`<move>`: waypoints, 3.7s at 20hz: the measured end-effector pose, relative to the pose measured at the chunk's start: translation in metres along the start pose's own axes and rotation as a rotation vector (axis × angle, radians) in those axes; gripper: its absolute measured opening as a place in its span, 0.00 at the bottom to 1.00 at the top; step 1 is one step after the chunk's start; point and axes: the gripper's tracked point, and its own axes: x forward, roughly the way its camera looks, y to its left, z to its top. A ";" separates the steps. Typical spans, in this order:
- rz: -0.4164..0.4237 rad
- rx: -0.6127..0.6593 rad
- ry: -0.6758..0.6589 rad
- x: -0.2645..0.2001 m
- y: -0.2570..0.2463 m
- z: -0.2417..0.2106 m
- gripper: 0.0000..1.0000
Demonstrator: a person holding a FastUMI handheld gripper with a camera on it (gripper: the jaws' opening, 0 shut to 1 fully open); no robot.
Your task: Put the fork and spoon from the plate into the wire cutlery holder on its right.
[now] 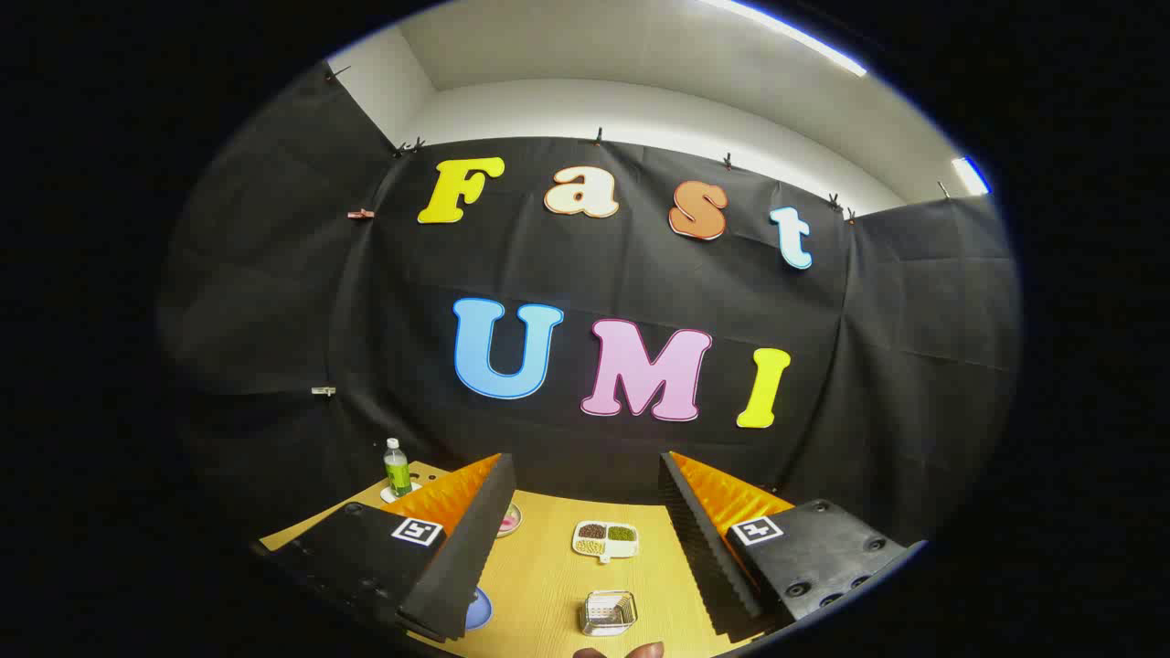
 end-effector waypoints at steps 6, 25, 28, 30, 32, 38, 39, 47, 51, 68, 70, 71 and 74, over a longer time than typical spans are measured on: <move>-0.006 0.002 0.001 0.002 -0.001 -0.001 0.98; 0.096 0.046 0.117 0.021 0.035 -0.032 0.98; 0.157 0.081 0.197 0.030 0.058 -0.051 0.97; 0.200 0.098 0.274 0.035 0.077 -0.072 0.97; 0.238 0.097 0.365 0.039 0.095 -0.102 0.96; 0.373 0.092 0.695 0.039 0.155 -0.219 0.85; 0.386 0.091 0.746 0.039 0.163 -0.240 0.82; 0.378 0.091 1.100 0.039 0.199 -0.389 0.54; 0.359 0.080 1.195 0.039 0.213 -0.430 0.54; 0.260 0.094 1.328 0.058 0.214 -0.474 0.07; 0.276 0.092 1.310 0.060 0.213 -0.467 0.05; 0.286 0.097 1.308 0.060 0.213 -0.462 0.05; 0.317 0.126 1.294 0.062 0.214 -0.445 0.06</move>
